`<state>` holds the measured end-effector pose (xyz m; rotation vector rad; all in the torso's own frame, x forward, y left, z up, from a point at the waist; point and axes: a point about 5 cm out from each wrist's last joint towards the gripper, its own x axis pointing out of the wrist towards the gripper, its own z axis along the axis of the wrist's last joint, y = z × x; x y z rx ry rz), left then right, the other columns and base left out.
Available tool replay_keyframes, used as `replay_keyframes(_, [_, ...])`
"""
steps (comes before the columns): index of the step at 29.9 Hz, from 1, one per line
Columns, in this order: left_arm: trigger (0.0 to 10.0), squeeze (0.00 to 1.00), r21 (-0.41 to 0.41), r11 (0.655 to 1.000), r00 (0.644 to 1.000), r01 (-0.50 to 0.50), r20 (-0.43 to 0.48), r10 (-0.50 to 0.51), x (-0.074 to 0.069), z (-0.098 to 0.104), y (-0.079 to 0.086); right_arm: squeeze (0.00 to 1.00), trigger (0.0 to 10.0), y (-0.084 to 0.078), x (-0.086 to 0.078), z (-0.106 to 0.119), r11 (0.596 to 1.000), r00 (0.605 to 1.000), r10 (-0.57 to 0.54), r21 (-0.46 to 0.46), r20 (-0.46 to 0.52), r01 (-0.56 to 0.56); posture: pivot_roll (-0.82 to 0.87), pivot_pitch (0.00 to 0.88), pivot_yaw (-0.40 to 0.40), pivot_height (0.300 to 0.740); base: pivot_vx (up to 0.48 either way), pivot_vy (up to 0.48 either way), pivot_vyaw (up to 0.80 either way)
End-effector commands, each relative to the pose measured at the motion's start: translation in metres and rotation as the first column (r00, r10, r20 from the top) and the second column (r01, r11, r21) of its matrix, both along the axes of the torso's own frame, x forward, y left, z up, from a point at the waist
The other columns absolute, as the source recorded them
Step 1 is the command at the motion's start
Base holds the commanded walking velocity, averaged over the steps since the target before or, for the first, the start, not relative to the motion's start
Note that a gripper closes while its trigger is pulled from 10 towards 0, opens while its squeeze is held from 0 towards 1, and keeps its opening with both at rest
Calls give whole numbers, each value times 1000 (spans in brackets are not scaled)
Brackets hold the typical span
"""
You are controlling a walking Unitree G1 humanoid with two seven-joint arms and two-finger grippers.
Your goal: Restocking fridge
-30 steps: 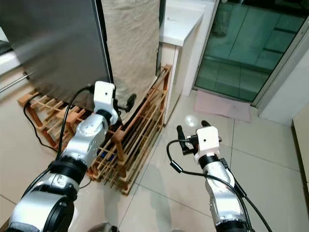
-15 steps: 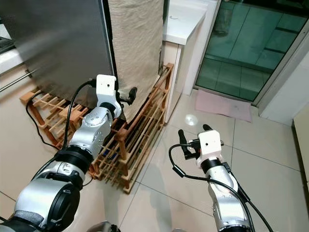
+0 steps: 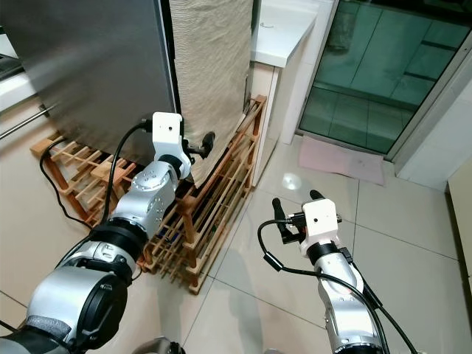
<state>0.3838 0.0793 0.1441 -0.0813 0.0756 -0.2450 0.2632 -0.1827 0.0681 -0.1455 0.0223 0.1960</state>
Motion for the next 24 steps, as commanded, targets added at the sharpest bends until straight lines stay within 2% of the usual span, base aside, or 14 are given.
replay_keyframes(1, [10000, 0, 3, 1000, 1000, 15, 23, -15, 3, 8, -4, 0, 10000, -4, -1, 4, 1000, 1000, -6, -5, 12, 6, -97, 0, -17, 711, 0, 0, 0])
replay_keyframes(12, [10000, 0, 7, 1000, 1000, -21, 9, 21, 9, 17, -9, 0, 10000, -4, -8, 0, 1000, 1000, -5, -8, -4, 5, -108, 0, -15, 711, 0, 0, 0])
replay_keyframes(18, [10000, 0, -151, 986, 987, -69, -156, 45, 9, 7, -16, 0, 10000, -5, -8, 0, 1000, 1000, -7, -14, -9, 7, -108, 0, -20, 711, 0, 0, 0])
replay_keyframes(24, [10000, 0, -120, 993, 994, 5, -109, -18, 8, 15, -30, 0, 10000, -5, -8, 0, 1000, 1000, -4, -16, -12, 4, -106, 0, -24, 711, 0, 0, 0])
